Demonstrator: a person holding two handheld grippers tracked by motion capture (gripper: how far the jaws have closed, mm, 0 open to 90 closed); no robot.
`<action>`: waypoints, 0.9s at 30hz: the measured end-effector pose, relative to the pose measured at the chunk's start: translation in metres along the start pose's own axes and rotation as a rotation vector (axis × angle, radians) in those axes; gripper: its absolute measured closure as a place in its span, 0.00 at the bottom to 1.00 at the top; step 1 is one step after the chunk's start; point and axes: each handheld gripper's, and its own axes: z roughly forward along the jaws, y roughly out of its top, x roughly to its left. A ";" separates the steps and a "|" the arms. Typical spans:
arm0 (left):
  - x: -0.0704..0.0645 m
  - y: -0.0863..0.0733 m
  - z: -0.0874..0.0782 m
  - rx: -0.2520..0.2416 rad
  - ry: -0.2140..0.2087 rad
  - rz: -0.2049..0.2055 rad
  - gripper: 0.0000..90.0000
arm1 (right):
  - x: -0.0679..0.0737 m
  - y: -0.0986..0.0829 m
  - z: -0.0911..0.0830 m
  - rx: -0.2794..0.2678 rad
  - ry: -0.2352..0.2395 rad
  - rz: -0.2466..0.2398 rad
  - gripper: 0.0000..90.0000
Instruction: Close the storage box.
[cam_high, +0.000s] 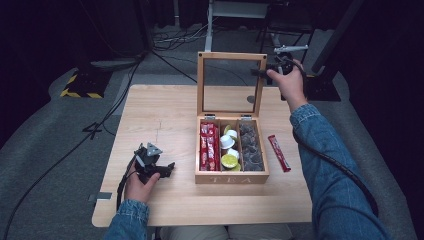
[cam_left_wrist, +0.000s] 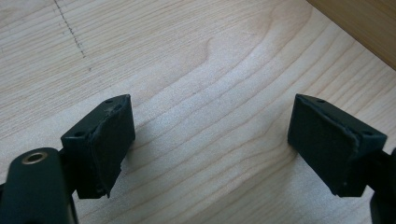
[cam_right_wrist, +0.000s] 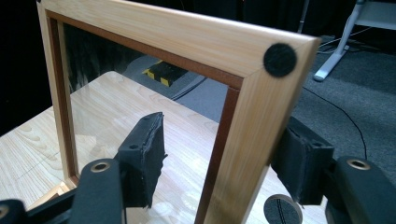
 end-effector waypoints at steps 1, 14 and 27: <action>0.000 0.000 0.000 0.000 0.000 0.000 0.17 | 0.000 0.000 0.001 0.001 -0.001 0.000 0.43; 0.000 0.000 0.000 0.000 0.000 0.001 0.17 | -0.002 -0.001 0.001 0.009 0.003 0.025 0.51; 0.000 0.000 0.000 -0.002 0.000 -0.002 0.17 | 0.007 0.002 -0.018 0.010 0.015 0.022 0.57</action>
